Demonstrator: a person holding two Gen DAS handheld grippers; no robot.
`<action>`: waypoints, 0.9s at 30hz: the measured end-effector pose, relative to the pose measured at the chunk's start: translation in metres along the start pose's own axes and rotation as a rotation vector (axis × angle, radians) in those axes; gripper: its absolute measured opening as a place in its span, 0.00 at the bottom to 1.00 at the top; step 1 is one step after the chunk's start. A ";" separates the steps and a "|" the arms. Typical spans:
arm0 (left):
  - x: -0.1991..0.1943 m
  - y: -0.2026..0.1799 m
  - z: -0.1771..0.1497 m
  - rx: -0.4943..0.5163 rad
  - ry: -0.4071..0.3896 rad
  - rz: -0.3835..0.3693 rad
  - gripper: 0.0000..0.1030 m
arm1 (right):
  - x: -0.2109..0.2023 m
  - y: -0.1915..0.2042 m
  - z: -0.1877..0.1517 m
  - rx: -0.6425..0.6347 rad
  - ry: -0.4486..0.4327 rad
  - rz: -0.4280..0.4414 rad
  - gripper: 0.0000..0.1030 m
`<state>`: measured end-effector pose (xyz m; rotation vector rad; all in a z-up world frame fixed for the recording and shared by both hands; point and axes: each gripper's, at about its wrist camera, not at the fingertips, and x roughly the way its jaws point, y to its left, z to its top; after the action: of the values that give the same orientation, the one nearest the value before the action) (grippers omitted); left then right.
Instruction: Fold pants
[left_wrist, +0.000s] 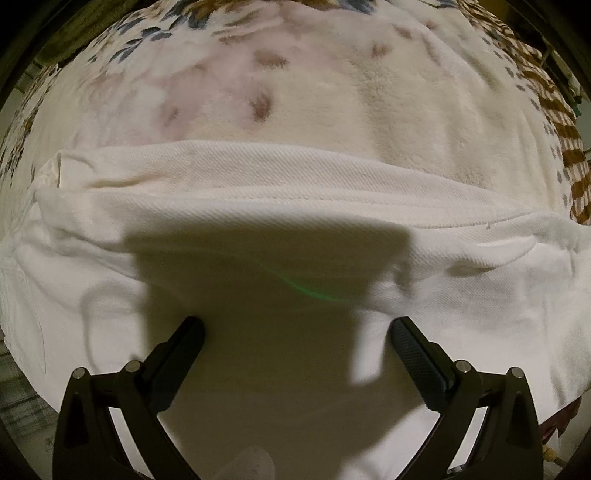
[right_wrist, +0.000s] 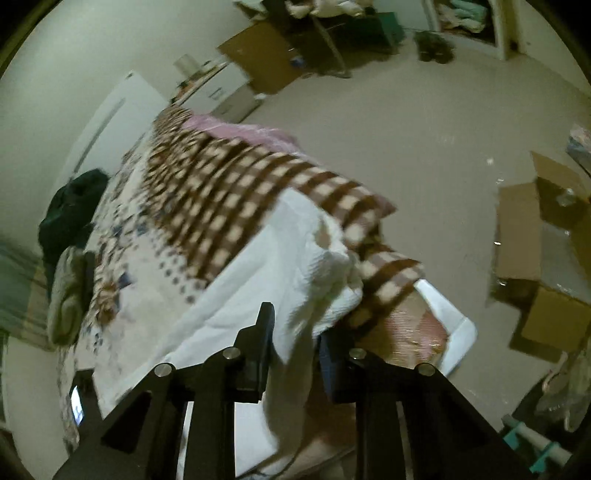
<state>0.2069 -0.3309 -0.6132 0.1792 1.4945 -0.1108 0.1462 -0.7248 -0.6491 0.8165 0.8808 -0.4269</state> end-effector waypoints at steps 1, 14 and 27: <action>0.000 0.000 -0.001 -0.003 -0.001 0.002 1.00 | 0.007 0.000 0.002 0.006 0.017 -0.006 0.24; -0.013 0.008 0.001 -0.001 -0.001 0.034 1.00 | 0.007 0.010 0.006 0.056 -0.023 -0.007 0.10; -0.105 0.111 -0.030 -0.148 -0.117 -0.059 1.00 | -0.050 0.181 -0.060 -0.327 0.001 0.141 0.08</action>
<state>0.1902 -0.2201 -0.5054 0.0087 1.3852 -0.0566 0.2015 -0.5640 -0.5490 0.5721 0.8605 -0.1517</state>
